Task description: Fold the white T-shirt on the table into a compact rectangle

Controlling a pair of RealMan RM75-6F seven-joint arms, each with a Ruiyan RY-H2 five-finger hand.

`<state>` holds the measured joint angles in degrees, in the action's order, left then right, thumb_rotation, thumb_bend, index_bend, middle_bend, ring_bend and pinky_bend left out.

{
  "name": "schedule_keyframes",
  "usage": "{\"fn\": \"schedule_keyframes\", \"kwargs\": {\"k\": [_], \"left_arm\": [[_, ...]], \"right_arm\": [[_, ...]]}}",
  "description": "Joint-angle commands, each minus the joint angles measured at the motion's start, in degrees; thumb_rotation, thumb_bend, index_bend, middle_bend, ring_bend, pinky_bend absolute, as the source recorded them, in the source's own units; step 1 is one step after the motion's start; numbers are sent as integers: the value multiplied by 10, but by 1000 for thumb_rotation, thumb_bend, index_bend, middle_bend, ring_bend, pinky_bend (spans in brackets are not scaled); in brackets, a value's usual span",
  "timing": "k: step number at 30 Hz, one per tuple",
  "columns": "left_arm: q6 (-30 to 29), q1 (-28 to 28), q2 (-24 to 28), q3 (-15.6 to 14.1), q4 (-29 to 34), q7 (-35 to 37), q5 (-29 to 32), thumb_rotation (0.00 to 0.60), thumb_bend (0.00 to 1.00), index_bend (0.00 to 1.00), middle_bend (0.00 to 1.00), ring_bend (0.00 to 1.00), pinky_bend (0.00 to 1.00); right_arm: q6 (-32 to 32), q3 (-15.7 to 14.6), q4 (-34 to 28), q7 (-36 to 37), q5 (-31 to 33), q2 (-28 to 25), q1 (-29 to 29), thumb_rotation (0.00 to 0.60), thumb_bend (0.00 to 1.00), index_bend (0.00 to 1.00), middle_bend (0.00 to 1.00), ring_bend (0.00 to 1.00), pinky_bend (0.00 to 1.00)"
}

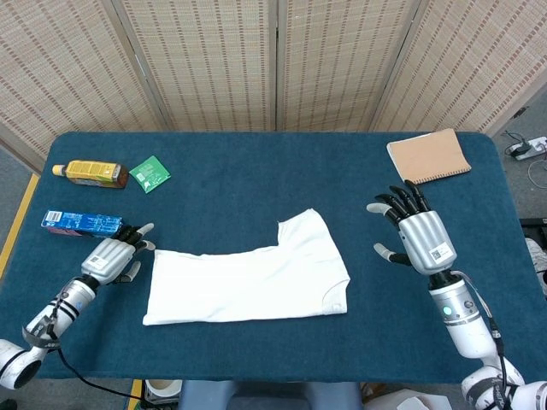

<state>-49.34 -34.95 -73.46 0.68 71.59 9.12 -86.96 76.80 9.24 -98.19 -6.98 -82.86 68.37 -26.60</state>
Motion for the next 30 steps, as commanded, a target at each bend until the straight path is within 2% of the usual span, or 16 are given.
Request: {"fn": "schedule_keyframes", "kwargs": {"k": [1, 6, 9, 20, 30], "left_arm": [[20, -11, -17, 12, -6, -15, 28, 600, 579, 302, 0, 0, 0], [28, -17, -39, 19, -14, -32, 49, 600, 469, 351, 0, 0, 0], [30, -20, -48, 22, -16, -39, 57, 600, 448, 368, 0, 0, 0], [35, -28, -74, 25, -30, -80, 81, 600, 443, 486, 0, 0, 0], [48, -34, -91, 26, -47, -92, 101, 600, 443, 508, 0, 0, 0]], "right_arm": [[4, 0, 1, 4, 0, -2, 5, 600, 142, 310, 247, 103, 0], [10, 1, 4, 14, 1, -3, 14, 600, 142, 309, 248, 103, 0], [13, 2, 5, 17, 1, -4, 18, 600, 142, 310, 249, 103, 0], [21, 6, 10, 34, 5, -7, 33, 600, 142, 316, 257, 103, 0], [23, 10, 16, 45, 8, -7, 41, 600, 143, 324, 263, 103, 0]]}}
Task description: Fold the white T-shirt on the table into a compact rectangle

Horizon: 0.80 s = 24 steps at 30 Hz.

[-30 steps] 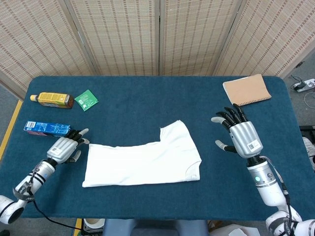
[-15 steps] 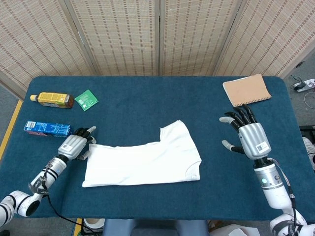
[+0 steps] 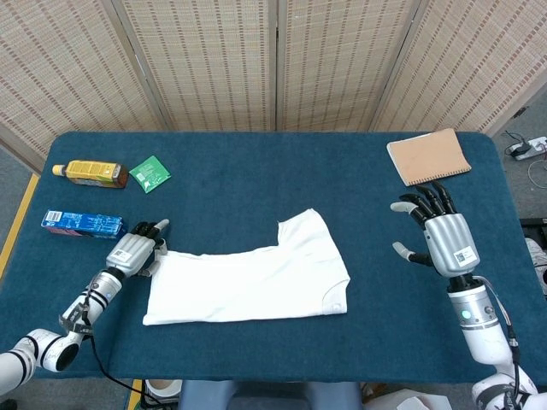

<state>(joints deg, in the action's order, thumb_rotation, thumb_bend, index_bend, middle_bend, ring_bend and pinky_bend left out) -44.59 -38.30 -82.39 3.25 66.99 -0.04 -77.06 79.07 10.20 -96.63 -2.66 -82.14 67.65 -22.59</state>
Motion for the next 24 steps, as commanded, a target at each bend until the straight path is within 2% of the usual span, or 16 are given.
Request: {"fn": "schedule_keyframes", "kwargs": {"k": [1, 4, 16, 24], "left_arm": [[1, -1, -4, 1, -3, -1, 3, 600, 443, 516, 0, 0, 0], [3, -2, -6, 1, -6, 0, 5, 600, 444, 539, 2, 0, 0], [4, -6, -30, 4, -31, -4, 15, 600, 443, 651, 112, 0, 0], [-25, -1, -44, 12, -47, 6, 11, 600, 443, 721, 210, 58, 0]], "right_arm": [[1, 2, 2, 3, 1, 0, 2, 600, 143, 325, 263, 103, 0], [2, 3, 4, 5, 2, 0, 3, 600, 142, 329, 264, 104, 0], [1, 5, 14, 17, 8, 2, 12, 600, 142, 333, 269, 105, 0], [3, 8, 14, 22, 9, 1, 16, 600, 142, 334, 271, 105, 0]]}}
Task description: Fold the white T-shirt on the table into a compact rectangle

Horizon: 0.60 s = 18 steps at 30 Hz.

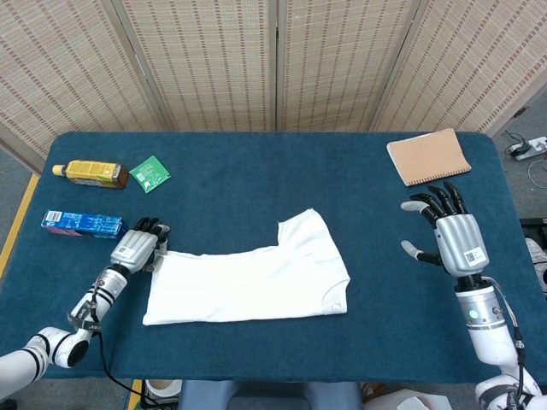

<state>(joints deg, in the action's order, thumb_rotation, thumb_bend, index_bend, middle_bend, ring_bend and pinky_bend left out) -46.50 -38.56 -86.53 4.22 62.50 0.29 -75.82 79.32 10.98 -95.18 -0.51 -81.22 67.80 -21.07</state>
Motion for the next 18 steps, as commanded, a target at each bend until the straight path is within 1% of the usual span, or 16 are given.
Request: {"fn": "schedule_keyframes", "kwargs": {"k": [1, 12, 18], "left_arm": [[-9, 2, -3, 4, -3, 5, -2, 600, 443, 723, 214, 62, 0], [-11, 3, 0, 16, -13, -4, 19, 600, 443, 721, 216, 64, 0], [-4, 9, 8, 14, -9, -18, 34, 600, 444, 716, 216, 64, 0]], "right_arm": [[1, 1, 0, 1, 0, -1, 2, 600, 142, 335, 271, 105, 0], [3, 1, 0, 7, 1, -3, 9, 600, 142, 336, 277, 107, 0], [0, 1, 3, 10, 0, -1, 9, 600, 142, 337, 279, 110, 0]]}}
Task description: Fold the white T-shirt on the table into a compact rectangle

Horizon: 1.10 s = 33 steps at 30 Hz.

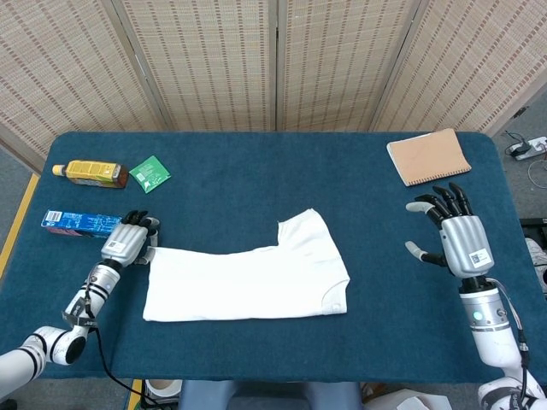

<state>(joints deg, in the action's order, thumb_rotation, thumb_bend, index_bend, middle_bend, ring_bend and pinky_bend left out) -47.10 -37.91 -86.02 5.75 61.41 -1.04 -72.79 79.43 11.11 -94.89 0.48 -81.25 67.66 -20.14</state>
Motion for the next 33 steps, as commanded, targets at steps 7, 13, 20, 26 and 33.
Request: {"fn": "schedule_keyframes", "kwargs": {"k": [7, 13, 20, 26, 33], "left_arm": [[3, 10, 26, -4, 36, -23, 15, 600, 443, 377, 148, 29, 0], [-17, 20, 64, -10, 78, -30, 4, 600, 431, 111, 34, 0, 0], [-86, 48, 91, -51, 77, 16, -90, 600, 411, 185, 33, 0, 0], [-166, 63, 66, -93, 0, 110, -195, 600, 283, 213, 32, 0, 0], [-214, 67, 16, -122, -85, 161, -253, 600, 258, 239, 33, 0, 0]], "right_arm": [[-7, 2, 1, -1, 1, 1, -2, 600, 142, 337, 280, 110, 0], [-9, 2, -1, -1, -1, 3, -3, 600, 142, 337, 280, 112, 0], [-9, 0, -3, 2, -8, 3, -3, 600, 142, 337, 281, 113, 0], [-10, -1, -7, -2, -12, 6, -4, 600, 142, 339, 281, 113, 0], [-8, -2, -15, -11, -14, 7, -3, 600, 141, 345, 285, 116, 0]]}}
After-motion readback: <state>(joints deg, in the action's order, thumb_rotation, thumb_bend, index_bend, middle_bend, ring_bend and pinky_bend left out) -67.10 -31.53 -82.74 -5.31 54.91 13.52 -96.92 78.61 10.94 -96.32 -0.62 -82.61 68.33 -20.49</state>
